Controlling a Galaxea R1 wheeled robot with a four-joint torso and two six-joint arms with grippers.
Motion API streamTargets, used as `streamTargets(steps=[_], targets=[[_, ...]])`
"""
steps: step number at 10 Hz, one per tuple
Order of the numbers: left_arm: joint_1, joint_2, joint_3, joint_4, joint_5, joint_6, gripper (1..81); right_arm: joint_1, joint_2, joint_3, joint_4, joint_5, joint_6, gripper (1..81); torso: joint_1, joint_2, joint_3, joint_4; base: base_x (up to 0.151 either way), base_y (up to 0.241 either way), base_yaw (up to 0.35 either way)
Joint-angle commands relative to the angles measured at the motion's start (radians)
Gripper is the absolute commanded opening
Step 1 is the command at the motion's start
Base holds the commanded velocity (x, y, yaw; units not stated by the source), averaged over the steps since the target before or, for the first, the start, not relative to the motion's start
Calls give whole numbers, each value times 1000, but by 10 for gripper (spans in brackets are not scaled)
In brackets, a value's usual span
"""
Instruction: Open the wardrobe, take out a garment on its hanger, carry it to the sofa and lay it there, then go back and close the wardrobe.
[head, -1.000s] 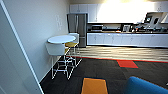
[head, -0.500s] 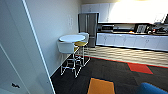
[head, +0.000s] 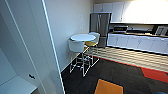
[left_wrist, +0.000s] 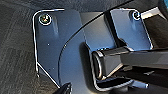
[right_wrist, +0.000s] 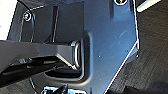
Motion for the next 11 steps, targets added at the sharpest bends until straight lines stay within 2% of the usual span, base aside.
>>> streamTargets(steps=[1, 11], targets=[[-34, -2, -1, 9, 49, 10, 811, 24, -1, -2, -2, -52, -1, 811, 0, 0, 0, 0, 0, 0, 307], [-34, 5, -4, 11, 51, 10, 811, 27, -3, -2, -3, -52, -4, 811, 0, 0, 0, 0, 0, 0, 307]])
